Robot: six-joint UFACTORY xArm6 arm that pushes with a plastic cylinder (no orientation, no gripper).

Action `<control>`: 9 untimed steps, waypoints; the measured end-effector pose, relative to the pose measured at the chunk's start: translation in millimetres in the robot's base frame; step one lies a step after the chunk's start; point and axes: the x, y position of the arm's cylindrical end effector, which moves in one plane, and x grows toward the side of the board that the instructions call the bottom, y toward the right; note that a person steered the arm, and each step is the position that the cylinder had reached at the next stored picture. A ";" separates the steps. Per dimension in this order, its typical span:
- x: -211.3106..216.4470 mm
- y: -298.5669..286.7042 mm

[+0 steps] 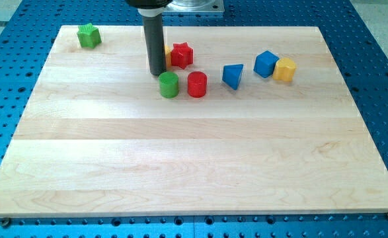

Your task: Place your arm left to the hexagon

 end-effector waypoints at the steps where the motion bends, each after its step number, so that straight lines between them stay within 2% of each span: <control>1: -0.6 0.0; 2: 2.8 -15.4; 3: -13.4 -43.0; 6: -51.5 -43.8; 9: -53.2 -60.9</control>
